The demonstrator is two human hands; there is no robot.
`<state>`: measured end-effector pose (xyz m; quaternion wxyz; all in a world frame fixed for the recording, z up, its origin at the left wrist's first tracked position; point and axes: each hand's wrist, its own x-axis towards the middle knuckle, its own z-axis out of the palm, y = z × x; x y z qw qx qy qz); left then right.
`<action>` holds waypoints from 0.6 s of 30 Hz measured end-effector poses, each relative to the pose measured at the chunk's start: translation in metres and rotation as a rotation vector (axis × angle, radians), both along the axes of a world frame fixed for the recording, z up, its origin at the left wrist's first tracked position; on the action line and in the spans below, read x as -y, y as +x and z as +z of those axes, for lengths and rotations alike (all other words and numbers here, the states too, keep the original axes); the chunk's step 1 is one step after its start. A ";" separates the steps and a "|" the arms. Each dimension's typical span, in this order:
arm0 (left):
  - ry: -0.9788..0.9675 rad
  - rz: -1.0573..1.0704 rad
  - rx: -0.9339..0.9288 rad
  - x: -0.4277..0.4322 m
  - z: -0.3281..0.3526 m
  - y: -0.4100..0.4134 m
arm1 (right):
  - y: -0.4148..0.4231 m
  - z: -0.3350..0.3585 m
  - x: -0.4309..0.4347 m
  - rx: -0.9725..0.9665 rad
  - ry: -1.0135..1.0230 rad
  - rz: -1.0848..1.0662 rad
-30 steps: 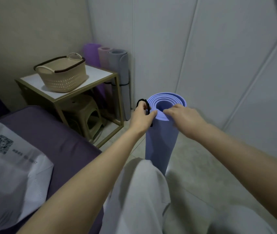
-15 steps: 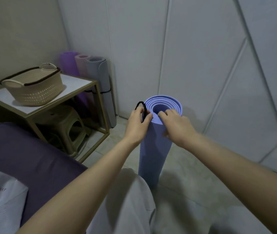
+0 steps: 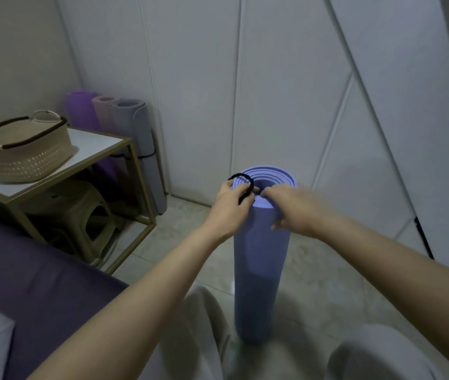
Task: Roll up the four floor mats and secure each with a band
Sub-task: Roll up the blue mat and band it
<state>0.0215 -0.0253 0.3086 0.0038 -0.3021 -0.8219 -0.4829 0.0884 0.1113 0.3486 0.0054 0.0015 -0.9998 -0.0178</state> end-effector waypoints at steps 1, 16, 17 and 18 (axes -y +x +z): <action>-0.049 -0.013 -0.003 -0.001 -0.005 0.001 | 0.004 -0.008 -0.002 0.020 -0.032 -0.005; -0.241 0.121 -0.111 -0.023 -0.015 0.035 | 0.000 -0.023 0.012 -0.259 -0.718 -0.379; -0.257 0.124 -0.139 -0.023 -0.015 0.035 | -0.002 -0.025 0.012 -0.278 -0.739 -0.387; -0.280 0.119 -0.169 -0.022 -0.016 0.034 | -0.003 -0.027 0.012 -0.297 -0.751 -0.403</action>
